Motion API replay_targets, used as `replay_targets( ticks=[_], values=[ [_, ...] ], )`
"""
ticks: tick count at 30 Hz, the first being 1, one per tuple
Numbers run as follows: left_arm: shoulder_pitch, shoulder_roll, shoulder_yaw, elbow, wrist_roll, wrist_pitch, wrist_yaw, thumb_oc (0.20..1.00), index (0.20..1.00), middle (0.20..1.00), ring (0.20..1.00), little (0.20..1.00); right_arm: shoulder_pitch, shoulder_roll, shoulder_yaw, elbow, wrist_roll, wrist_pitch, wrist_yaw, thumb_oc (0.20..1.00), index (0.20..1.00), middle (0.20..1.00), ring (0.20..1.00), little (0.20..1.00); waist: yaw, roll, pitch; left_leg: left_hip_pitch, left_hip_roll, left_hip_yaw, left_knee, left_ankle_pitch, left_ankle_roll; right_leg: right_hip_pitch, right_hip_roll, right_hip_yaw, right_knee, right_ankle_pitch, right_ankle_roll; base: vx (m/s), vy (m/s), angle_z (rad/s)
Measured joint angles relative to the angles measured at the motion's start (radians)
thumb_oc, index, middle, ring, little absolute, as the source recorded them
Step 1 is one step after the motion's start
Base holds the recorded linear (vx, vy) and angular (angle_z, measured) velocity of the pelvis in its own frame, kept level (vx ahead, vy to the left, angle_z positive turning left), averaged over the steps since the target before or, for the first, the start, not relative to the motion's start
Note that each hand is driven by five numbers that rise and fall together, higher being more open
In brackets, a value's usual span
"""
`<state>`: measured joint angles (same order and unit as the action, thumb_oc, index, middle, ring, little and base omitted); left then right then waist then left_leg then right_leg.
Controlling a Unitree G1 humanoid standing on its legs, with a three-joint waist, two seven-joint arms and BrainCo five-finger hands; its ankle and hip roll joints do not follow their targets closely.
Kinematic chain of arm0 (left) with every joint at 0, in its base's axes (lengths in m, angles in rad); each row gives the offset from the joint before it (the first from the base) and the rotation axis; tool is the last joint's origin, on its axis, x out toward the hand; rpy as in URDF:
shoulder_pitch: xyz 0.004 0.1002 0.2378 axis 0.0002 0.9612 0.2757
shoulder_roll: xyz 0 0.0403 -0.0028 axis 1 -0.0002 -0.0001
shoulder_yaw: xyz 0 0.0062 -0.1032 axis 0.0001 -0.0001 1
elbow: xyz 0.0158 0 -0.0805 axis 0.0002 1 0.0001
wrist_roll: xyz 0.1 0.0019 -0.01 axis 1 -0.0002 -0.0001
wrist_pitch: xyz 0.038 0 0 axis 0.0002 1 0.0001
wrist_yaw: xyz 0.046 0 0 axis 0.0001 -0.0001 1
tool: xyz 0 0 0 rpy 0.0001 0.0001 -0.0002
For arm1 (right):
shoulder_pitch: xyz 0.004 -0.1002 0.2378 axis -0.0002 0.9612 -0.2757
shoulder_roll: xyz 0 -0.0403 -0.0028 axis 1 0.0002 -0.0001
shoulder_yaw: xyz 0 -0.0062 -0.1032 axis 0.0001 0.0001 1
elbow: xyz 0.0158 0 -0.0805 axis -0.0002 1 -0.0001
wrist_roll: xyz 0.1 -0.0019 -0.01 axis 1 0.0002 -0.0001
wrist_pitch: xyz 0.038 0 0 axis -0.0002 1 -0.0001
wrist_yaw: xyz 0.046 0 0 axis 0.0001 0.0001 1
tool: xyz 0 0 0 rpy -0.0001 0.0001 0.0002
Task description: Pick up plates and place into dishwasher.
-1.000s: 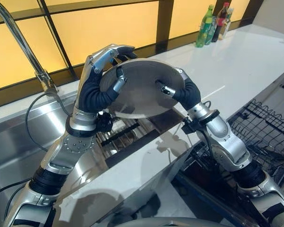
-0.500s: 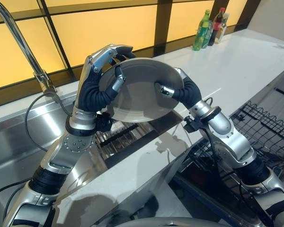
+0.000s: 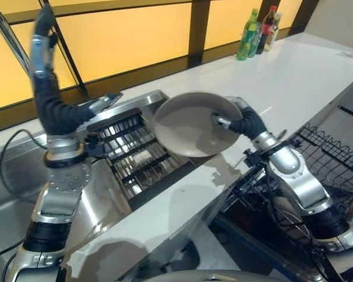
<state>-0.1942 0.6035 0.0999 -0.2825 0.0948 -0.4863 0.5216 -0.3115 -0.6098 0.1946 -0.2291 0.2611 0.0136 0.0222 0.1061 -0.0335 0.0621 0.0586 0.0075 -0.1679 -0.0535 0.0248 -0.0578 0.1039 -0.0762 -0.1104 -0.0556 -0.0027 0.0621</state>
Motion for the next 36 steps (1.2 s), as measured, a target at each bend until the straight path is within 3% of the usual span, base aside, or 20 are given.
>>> replay_targets(
  ticks=[8,14,20,25,29,36],
  values=[
    [0.100,-0.001,0.117,0.037,-0.001,0.021,0.015,1.000,1.000,1.000,1.000,1.000,0.130,-0.038,-0.185,0.020,-0.101,-0.004,-0.100,0.200,0.200,0.200,0.200,0.200,-0.019,0.009,0.028,0.005,0.004,0.034,-0.012,-0.002,0.011,-0.042,0.002,0.048,0.038,-0.001,0.002,0.13,0.110,-0.17],
    [0.155,0.000,0.163,0.099,-0.042,0.023,0.004,1.000,1.000,1.000,1.000,1.000,0.206,-0.042,-0.264,0.118,-0.185,-0.011,-0.202,0.200,0.200,0.200,0.200,0.200,-0.040,0.005,0.056,0.020,0.002,0.059,-0.007,-0.005,0.013,-0.098,0.001,0.081,0.148,-0.049,0.007,0.09,0.015,-0.17],
    [0.155,0.003,0.166,0.113,-0.073,0.049,-0.024,1.000,1.000,1.000,1.000,1.000,0.239,-0.066,-0.308,0.220,-0.272,-0.029,-0.324,0.200,0.200,0.200,0.200,0.200,-0.052,0.007,0.057,0.033,0.017,0.072,-0.009,-0.009,0.011,-0.080,0.007,0.110,0.101,-0.033,0.006,0.09,-0.171,-0.12],
    [0.155,0.003,0.165,0.131,-0.078,0.077,-0.052,1.000,1.000,1.000,1.000,1.000,0.261,-0.065,-0.309,0.241,-0.276,-0.038,-0.338,0.200,0.200,0.200,0.200,0.200,-0.068,0.021,0.066,0.033,0.025,0.071,-0.016,-0.008,0.001,-0.040,0.015,0.116,0.028,0.011,-0.005,0.09,-0.274,-0.04],
    [0.173,0.003,0.167,0.159,-0.077,0.102,-0.071,1.000,1.000,1.000,1.000,1.000,0.287,-0.065,-0.311,0.288,-0.283,-0.047,-0.335,0.200,0.200,0.200,0.200,0.200,-0.093,0.035,0.074,0.035,0.029,0.051,-0.014,-0.008,-0.003,-0.014,0.020,0.119,0.006,0.010,-0.007,0.09,-0.279,0.17],
    [0.205,0.003,0.172,0.160,-0.079,0.110,-0.099,1.000,1.000,1.000,1.000,1.000,0.305,-0.067,-0.325,0.363,-0.295,-0.051,-0.338,0.200,0.200,0.200,0.200,0.200,-0.091,0.051,0.085,0.018,0.032,0.027,-0.008,-0.012,-0.009,0.008,0.024,0.092,-0.030,0.014,-0.009,0.02,-0.249,0.11]
  ],
)
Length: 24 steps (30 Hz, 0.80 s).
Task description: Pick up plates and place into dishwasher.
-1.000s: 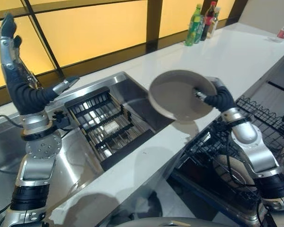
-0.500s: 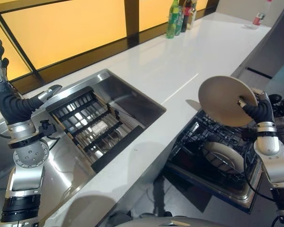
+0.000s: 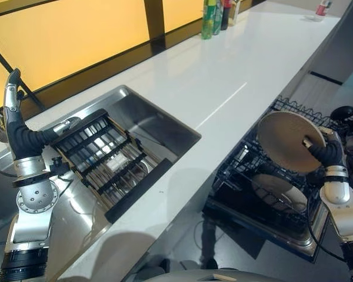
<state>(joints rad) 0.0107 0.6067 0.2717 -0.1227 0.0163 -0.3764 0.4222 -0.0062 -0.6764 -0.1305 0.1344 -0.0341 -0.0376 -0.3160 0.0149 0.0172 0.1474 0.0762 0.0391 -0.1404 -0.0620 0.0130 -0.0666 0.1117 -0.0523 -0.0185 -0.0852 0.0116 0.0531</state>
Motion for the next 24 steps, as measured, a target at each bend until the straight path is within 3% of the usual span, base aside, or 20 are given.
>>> replay_targets(
  ticks=[5,8,15,24],
  values=[
    [-0.021,0.051,-0.028,0.032,0.000,0.035,0.024,1.000,1.000,1.000,1.000,1.000,-0.059,-0.061,0.052,0.146,-0.089,0.004,-0.061,0.200,0.200,0.200,0.200,0.200,0.000,0.008,0.021,-0.074,-0.001,-0.021,0.030,0.001,-0.007,-0.056,0.002,-0.024,0.003,0.006,-0.006,-0.11,-0.155,0.14],
    [-0.057,0.105,-0.059,0.066,-0.001,0.045,0.072,1.000,1.000,1.000,1.000,1.000,-0.142,-0.128,0.071,0.235,-0.113,0.026,-0.128,0.200,0.200,0.200,0.200,0.200,0.000,0.023,0.080,-0.145,0.000,-0.029,0.065,0.005,-0.012,-0.119,0.006,-0.034,0.032,0.012,-0.014,-0.16,-0.104,0.08],
    [-0.152,0.161,-0.148,0.081,0.000,0.067,0.148,1.000,1.000,1.000,1.000,1.000,-0.324,-0.187,0.124,0.316,-0.125,0.043,-0.269,0.200,0.200,0.200,0.200,0.200,-0.003,0.051,0.189,-0.229,0.004,-0.028,0.102,0.009,-0.019,-0.215,0.011,-0.032,0.090,0.010,-0.018,-0.09,-0.038,-0.02],
    [-0.213,0.163,-0.183,0.085,0.001,0.084,0.219,1.000,1.000,1.000,1.000,1.000,-0.420,-0.267,0.254,0.388,-0.198,0.022,-0.283,0.200,0.200,0.200,0.200,0.200,-0.003,0.083,0.239,-0.306,0.000,-0.021,0.134,0.009,-0.018,-0.332,0.008,-0.018,0.191,-0.022,-0.018,-0.05,-0.034,-0.05]
  ],
)
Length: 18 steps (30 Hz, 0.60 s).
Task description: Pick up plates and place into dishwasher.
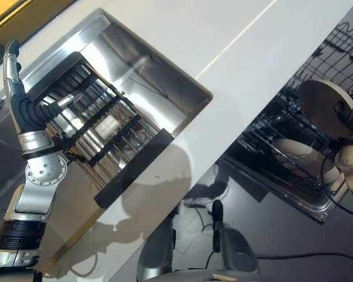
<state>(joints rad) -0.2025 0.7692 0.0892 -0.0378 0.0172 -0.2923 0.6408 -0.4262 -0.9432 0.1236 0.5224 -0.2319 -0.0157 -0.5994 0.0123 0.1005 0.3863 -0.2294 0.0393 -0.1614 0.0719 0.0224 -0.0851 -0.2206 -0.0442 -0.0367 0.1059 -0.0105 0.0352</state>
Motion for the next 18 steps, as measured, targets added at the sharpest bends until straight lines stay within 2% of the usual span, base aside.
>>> replay_targets(
  ticks=[6,12,18],
  values=[
    [-0.062,0.039,-0.042,0.028,0.002,0.002,0.043,1.000,1.000,1.000,1.000,1.000,-0.154,-0.054,0.129,0.074,-0.042,-0.006,-0.005,0.200,0.200,0.200,0.200,0.200,0.001,0.009,0.057,-0.068,-0.002,0.012,0.031,0.007,-0.006,-0.102,-0.002,0.009,0.090,-0.020,-0.004,-0.06,-0.067,-0.04],
    [-0.081,0.062,-0.052,0.040,0.008,0.003,0.073,1.000,1.000,1.000,1.000,1.000,-0.243,-0.079,0.192,0.094,-0.052,-0.006,0.019,0.200,0.200,0.200,0.200,0.200,0.002,0.013,0.106,-0.099,0.004,0.021,0.042,0.013,-0.011,-0.151,0.005,0.016,0.132,-0.027,-0.011,-0.03,-0.073,-0.04],
    [-0.114,0.114,-0.069,0.066,0.007,0.010,0.073,1.000,1.000,1.000,1.000,1.000,-0.310,-0.103,0.247,0.140,-0.050,0.003,0.073,0.200,0.200,0.200,0.200,0.200,0.003,0.015,0.111,-0.123,0.006,0.022,0.048,0.016,-0.015,-0.182,0.006,0.015,0.150,-0.029,-0.014,-0.03,-0.086,-0.01]
  ],
)
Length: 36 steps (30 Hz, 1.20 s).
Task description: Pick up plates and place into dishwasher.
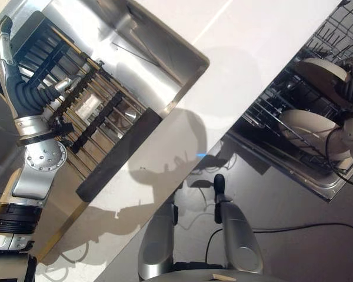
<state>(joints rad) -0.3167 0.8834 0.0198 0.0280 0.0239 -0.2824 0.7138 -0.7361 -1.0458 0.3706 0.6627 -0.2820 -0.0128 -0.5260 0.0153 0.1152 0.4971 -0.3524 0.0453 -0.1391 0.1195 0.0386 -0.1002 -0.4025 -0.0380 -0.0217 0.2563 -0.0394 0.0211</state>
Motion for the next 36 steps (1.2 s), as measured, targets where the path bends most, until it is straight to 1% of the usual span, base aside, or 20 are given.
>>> replay_targets(
  ticks=[4,8,17,18,19,20,21,27,36],
  values=[
    [-0.016,0.003,0.000,0.014,-0.001,0.007,0.000,1.000,1.000,1.000,1.000,1.000,-0.065,-0.012,0.047,0.041,0.000,0.020,0.061,0.200,0.200,0.200,0.200,0.200,0.001,0.005,0.003,-0.010,0.000,0.002,0.008,0.000,0.000,-0.015,0.000,0.000,0.013,-0.001,-0.002,0.00,-0.049,-0.02],
    [-0.014,0.003,0.000,0.014,-0.001,0.007,-0.001,1.000,1.000,1.000,1.000,1.000,-0.076,-0.016,0.059,0.059,0.002,0.029,0.100,0.200,0.200,0.200,0.200,0.200,0.002,0.009,0.006,-0.011,0.000,0.003,0.011,0.001,-0.001,-0.021,0.000,0.000,0.024,-0.003,-0.004,0.00,-0.059,-0.01],
    [-0.022,0.003,-0.004,0.014,-0.001,0.032,-0.020,1.000,1.000,1.000,1.000,1.000,-0.105,-0.012,0.053,0.066,0.041,0.043,0.112,0.200,0.200,0.200,0.200,0.200,0.004,0.009,0.006,-0.044,0.002,0.001,0.024,0.008,-0.009,-0.064,0.002,0.000,0.060,-0.007,-0.010,-0.02,-0.030,0.00],
    [-0.022,0.003,-0.005,0.014,-0.001,0.032,-0.020,1.000,1.000,1.000,1.000,1.000,-0.103,-0.009,0.049,0.065,0.041,0.048,0.112,0.307,0.307,0.307,0.307,0.307,0.004,0.009,0.006,-0.044,0.002,0.001,0.026,0.008,-0.009,-0.064,0.002,0.000,0.061,-0.007,-0.011,-0.03,0.013,0.00],
    [-0.021,0.003,-0.005,0.014,-0.001,0.031,-0.020,1.000,1.000,1.000,1.000,1.000,-0.099,-0.007,0.039,0.064,0.041,0.054,0.113,0.674,0.674,0.674,0.674,0.674,0.003,0.010,0.006,-0.044,0.002,0.001,0.027,0.008,-0.009,-0.064,0.001,0.000,0.062,-0.007,-0.011,-0.03,0.014,0.00],
    [-0.021,0.003,-0.005,0.013,-0.001,0.031,-0.020,1.000,1.000,1.000,1.000,1.000,-0.090,-0.004,0.030,0.062,0.042,0.059,0.116,0.944,0.944,0.944,0.944,0.944,0.003,0.010,0.006,-0.044,0.001,0.001,0.028,0.008,-0.009,-0.064,0.001,0.000,0.063,-0.007,-0.011,0.00,0.000,0.00],
    [-0.021,0.003,-0.005,0.011,-0.001,0.031,-0.020,1.000,1.000,1.000,1.000,1.000,-0.084,-0.002,0.022,0.062,0.056,0.063,0.127,1.000,1.000,1.000,1.000,1.000,0.004,0.010,0.006,-0.044,0.001,0.001,0.028,0.008,-0.009,-0.064,0.001,0.000,0.063,-0.007,-0.011,0.00,0.000,0.00],
    [-0.019,0.003,-0.005,0.010,-0.009,0.032,-0.037,1.000,1.000,1.000,1.000,1.000,-0.043,0.007,-0.005,0.052,0.068,0.077,0.151,1.000,1.000,1.000,1.000,1.000,0.002,0.010,0.006,-0.032,0.001,0.001,0.035,0.008,-0.010,-0.052,0.001,0.000,0.071,-0.006,-0.011,0.00,0.000,0.00],
    [-0.003,0.002,0.002,0.010,-0.019,0.030,-0.065,1.000,1.000,1.000,1.000,1.000,0.033,0.018,-0.011,0.054,0.068,0.086,0.170,1.000,1.000,1.000,1.000,1.000,0.002,0.010,0.006,-0.001,0.002,-0.001,0.034,0.011,-0.011,-0.021,0.001,-0.003,0.070,-0.005,-0.013,0.00,0.000,0.00]
  ],
)
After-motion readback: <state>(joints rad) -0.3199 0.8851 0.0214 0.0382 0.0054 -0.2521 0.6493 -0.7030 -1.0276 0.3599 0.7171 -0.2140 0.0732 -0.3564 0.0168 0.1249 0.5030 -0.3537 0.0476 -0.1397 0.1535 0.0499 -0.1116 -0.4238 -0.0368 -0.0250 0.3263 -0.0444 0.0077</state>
